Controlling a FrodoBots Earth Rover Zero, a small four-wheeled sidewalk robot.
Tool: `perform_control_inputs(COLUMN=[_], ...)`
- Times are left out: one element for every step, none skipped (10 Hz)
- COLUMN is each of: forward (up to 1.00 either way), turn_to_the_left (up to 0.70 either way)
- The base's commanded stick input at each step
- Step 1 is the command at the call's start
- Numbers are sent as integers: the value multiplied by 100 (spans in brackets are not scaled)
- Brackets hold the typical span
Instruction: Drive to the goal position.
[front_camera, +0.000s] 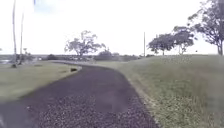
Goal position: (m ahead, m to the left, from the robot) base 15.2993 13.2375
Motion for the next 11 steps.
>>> perform_control_inputs(forward=[50,50,50,50,50,50,50,50,50,50,50], turn_to_the_left=[0,0,0,0,0,0,0,0,0,0,0])
